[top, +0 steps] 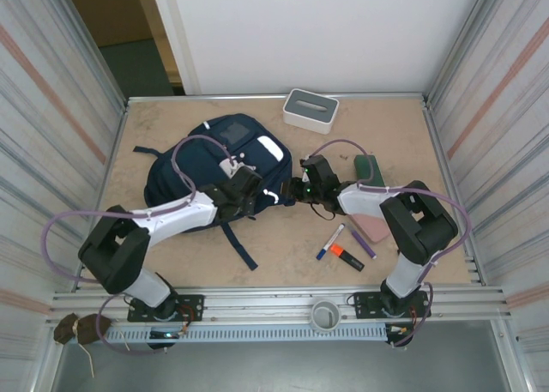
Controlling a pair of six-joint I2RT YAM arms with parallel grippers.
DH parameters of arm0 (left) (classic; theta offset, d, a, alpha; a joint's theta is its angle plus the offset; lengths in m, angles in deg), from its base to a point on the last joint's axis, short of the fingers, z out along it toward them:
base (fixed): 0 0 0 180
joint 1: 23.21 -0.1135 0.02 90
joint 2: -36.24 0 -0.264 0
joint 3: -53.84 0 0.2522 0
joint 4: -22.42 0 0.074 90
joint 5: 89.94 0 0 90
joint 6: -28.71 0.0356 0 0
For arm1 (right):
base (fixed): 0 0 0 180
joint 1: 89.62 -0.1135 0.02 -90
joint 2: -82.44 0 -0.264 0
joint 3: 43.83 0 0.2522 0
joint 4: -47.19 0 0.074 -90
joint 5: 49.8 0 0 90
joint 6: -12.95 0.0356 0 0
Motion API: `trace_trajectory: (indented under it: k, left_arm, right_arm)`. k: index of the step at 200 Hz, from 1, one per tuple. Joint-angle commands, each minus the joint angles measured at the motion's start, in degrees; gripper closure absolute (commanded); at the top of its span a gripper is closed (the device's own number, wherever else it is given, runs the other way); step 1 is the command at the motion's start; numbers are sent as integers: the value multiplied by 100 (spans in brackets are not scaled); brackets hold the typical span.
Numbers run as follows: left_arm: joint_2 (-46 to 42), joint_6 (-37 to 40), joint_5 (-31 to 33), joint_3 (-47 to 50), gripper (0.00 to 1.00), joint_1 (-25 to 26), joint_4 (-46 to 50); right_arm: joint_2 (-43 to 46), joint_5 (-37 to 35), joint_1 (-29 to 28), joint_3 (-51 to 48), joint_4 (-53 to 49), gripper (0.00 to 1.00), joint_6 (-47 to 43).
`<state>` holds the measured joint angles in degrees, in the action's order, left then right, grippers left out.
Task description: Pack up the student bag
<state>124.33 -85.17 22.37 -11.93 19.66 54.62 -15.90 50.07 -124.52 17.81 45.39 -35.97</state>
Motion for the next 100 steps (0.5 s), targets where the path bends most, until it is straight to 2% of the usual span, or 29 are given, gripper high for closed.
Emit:
trace_trajectory:
  k: [1,43,100]
  left_arm:
    - [204,-11,318,-241,52,28,142]
    - [516,17,480,-344,53,2,187]
    - [344,-35,381,-137,71,2,229]
  right_arm:
    - [-83,-47,-43,-214,-133,67,-111]
    - [-78,-38,-36,-323,-116,71,-128]
    - [-87,-46,3,-375,-80,73,-150]
